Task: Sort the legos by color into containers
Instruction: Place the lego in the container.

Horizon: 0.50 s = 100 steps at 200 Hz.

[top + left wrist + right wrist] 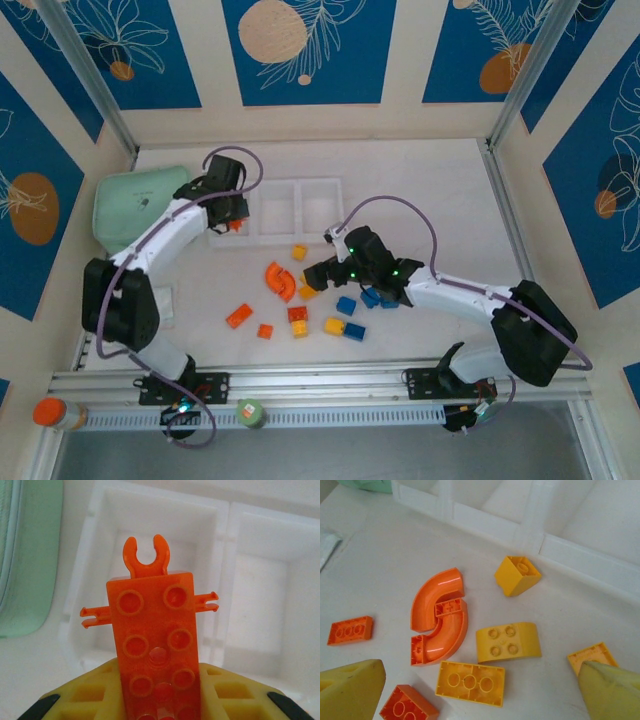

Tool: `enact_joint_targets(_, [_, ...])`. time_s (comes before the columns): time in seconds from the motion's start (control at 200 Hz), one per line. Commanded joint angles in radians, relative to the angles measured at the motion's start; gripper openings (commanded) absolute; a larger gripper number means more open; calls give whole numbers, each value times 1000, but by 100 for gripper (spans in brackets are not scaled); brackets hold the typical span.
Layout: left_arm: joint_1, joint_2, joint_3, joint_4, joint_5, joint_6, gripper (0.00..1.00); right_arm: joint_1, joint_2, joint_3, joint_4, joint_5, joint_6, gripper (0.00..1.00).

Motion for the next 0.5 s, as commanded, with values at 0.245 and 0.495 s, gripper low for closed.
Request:
enact_joint_targets(0.245, [64,288,257,-44,31,110,23,-29,38,9,40,-30,-5,99])
enact_joint_targets(0.495, [77,369,350,-115,26,129,45,-37,24,11,27,-26,-2,99])
